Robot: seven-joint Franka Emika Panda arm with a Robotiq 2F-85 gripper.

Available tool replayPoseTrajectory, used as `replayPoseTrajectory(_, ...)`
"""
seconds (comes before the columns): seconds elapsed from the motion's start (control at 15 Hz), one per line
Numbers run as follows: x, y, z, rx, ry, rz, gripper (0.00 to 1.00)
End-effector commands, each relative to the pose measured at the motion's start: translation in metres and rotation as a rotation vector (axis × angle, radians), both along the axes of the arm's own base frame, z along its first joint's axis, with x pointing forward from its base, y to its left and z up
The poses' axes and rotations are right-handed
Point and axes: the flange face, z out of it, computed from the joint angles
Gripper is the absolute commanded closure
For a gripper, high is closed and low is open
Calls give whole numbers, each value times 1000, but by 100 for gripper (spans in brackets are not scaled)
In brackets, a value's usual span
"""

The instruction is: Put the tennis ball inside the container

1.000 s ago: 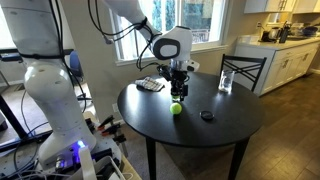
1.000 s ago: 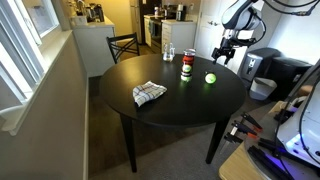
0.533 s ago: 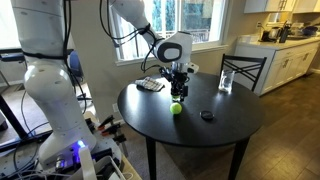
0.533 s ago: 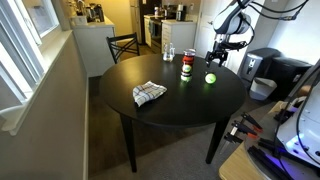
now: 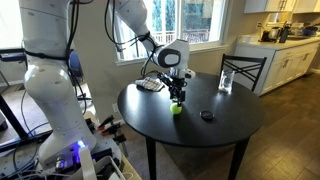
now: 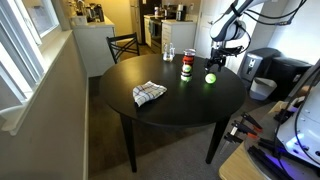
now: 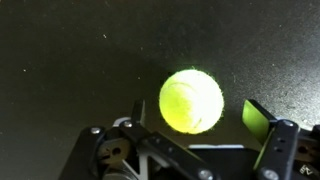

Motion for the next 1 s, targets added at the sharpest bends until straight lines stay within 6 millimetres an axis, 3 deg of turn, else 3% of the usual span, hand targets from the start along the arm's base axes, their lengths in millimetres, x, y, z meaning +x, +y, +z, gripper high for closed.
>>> replayPoseTrajectory(0.0, -2, -4, -15, -47, 30, 3, 0)
replayPoseTrajectory(0.47, -3, -16, -36, -127, 59, 8, 0)
replayPoseTrajectory(0.93, 14, -26, -44, -195, 24, -8, 0)
